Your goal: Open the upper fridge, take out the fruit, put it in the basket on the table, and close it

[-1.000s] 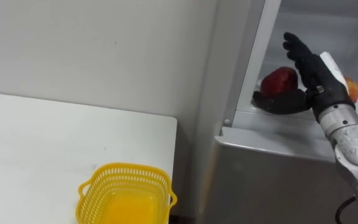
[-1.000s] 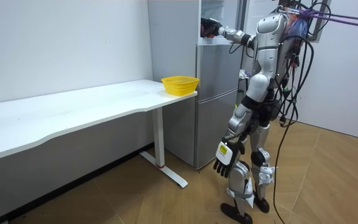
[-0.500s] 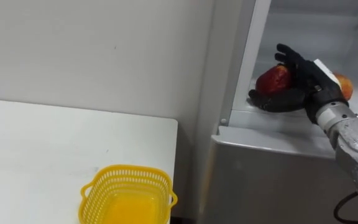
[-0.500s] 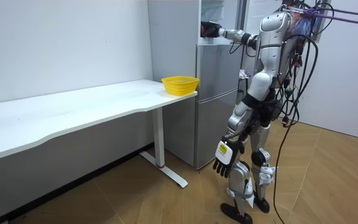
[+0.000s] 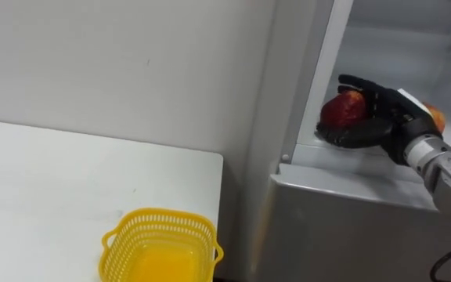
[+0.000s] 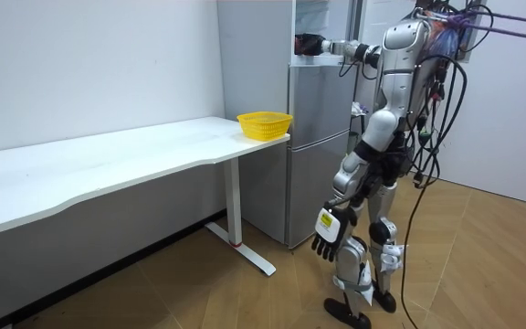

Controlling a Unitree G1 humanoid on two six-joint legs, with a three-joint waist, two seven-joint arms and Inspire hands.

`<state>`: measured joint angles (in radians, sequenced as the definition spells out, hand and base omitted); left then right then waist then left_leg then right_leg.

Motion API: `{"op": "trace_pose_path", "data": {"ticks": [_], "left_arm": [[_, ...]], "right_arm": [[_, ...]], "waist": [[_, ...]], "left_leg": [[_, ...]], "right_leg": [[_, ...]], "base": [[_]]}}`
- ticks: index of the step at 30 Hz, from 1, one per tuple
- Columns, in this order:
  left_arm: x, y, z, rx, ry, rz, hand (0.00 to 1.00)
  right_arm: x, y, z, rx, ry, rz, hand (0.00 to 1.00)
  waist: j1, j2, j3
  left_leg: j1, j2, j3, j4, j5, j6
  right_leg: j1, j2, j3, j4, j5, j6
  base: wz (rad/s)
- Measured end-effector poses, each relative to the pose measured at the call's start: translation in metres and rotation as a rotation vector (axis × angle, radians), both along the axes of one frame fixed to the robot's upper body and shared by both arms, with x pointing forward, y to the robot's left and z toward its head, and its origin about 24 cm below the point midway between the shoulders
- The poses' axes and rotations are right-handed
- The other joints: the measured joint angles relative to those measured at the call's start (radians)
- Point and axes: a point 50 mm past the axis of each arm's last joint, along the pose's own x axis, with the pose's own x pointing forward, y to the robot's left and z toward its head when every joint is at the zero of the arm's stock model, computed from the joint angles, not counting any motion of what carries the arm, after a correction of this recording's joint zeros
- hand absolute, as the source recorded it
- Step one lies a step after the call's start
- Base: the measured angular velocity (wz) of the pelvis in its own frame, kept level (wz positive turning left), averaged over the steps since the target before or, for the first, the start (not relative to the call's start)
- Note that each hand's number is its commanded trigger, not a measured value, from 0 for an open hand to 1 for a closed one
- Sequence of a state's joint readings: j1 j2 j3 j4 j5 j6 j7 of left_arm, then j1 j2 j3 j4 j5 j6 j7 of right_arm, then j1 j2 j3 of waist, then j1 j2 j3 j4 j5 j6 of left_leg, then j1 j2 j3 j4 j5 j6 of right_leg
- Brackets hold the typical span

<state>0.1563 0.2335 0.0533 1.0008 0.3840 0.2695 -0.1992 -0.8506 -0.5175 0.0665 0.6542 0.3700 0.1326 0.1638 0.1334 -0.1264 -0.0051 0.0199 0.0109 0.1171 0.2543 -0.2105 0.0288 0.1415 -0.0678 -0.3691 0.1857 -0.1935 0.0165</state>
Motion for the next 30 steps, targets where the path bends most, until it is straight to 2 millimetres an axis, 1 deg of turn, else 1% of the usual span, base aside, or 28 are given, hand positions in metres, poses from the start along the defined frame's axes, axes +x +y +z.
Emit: {"op": "trace_pose_path", "data": {"ticks": [2, 7, 9, 16, 21, 22, 25, 26, 27, 29, 30], "left_arm": [[-0.001, 0.001, 0.0, 0.005, 0.009, 0.004, 0.0], [-0.001, 0.004, 0.001, 0.011, 0.012, 0.004, 0.0], [-0.001, 0.004, 0.001, 0.012, 0.012, 0.004, 0.0], [0.004, 0.004, 0.002, 0.015, 0.0, -0.001, 0.0], [0.005, 0.003, 0.001, 0.048, -0.007, -0.026, 0.0], [0.005, 0.003, 0.001, 0.051, -0.008, -0.026, 0.0], [0.006, 0.004, 0.002, 0.07, -0.019, -0.026, 0.0], [0.006, 0.004, 0.002, 0.073, -0.02, -0.027, 0.0], [0.005, 0.004, 0.002, 0.075, -0.02, -0.027, 0.0], [0.006, 0.004, 0.002, 0.081, -0.028, -0.027, 0.0], [0.007, 0.004, 0.002, 0.085, -0.038, -0.03, 0.0]], "right_arm": [[0.0, 0.0, 0.001, 0.001, -0.003, 0.002, 1.0], [0.001, 0.0, 0.004, 0.02, -0.015, -0.013, 1.0], [0.001, -0.001, 0.008, 0.028, -0.026, -0.016, 1.0], [0.002, 0.002, 0.009, 0.039, -0.029, 0.004, 1.0], [0.001, 0.007, 0.014, 0.018, -0.041, -0.006, 1.0], [0.001, 0.008, 0.014, 0.019, -0.044, -0.008, 1.0], [-0.001, 0.012, 0.016, 0.02, -0.069, -0.025, 1.0], [-0.002, 0.016, 0.016, 0.013, -0.087, -0.029, 1.0], [-0.004, 0.023, 0.017, 0.002, -0.109, -0.028, 1.0], [-0.009, 0.028, 0.016, -0.012, -0.133, -0.031, 1.0], [-0.012, 0.031, 0.017, -0.032, -0.152, -0.032, 1.0]], "waist": [[-0.001, 0.003, 0.0016], [-0.003, 0.006, 0.0014], [-0.002, 0.01, 0.0029], [-0.004, 0.013, 0.0003], [-0.004, 0.024, -0.0021], [-0.004, 0.022, -0.005], [-0.007, 0.031, -0.0077], [-0.007, 0.038, -0.0088], [-0.009, 0.046, -0.009], [-0.017, 0.052, -0.0096], [-0.016, 0.054, -0.0086]], "left_leg": [[-0.001, 0.0, -0.002, 0.0, 0.0, 0.0], [-0.009, -0.001, -0.007, 0.003, 0.0, 0.0], [-0.01, -0.001, -0.008, 0.002, 0.0, 0.0], [-0.009, -0.001, -0.007, 0.0, 0.001, 0.0], [-0.007, -0.002, -0.006, 0.0, 0.001, 0.0], [-0.006, -0.002, -0.005, 0.0, 0.001, -0.001], [-0.007, -0.001, -0.003, 0.005, 0.002, -0.001], [-0.007, -0.001, -0.003, 0.005, 0.002, -0.001], [-0.007, -0.002, -0.002, 0.004, 0.002, -0.001], [-0.008, -0.001, 0.0, 0.004, 0.002, -0.001], [-0.008, -0.001, 0.003, 0.003, 0.002, -0.001]], "right_leg": [[0.0, 0.0, -0.001, 0.0, 0.0, 0.0], [-0.004, 0.0, -0.005, 0.0, 0.0, 0.0], [-0.006, 0.0, -0.005, 0.0, 0.0, 0.0], [-0.007, 0.002, 0.004, 0.0, 0.0, 0.0], [-0.01, 0.002, 0.01, -0.001, 0.0, 0.0], [-0.012, 0.001, 0.01, 0.0, 0.0, 0.0], [-0.016, 0.001, 0.01, 0.0, 0.0, 0.0], [-0.016, 0.001, 0.008, 0.0, 0.0, 0.0], [-0.016, 0.0, 0.008, 0.0, 0.0, 0.0], [-0.016, 0.0, 0.007, 0.0, 0.0, 0.0], [-0.016, 0.0, 0.008, 0.0, 0.0, 0.0]], "base": [[0.0], [0.02], [0.0], [0.0], [0.0], [0.0], [-0.02], [0.0], [0.0], [0.0], [0.0]]}}
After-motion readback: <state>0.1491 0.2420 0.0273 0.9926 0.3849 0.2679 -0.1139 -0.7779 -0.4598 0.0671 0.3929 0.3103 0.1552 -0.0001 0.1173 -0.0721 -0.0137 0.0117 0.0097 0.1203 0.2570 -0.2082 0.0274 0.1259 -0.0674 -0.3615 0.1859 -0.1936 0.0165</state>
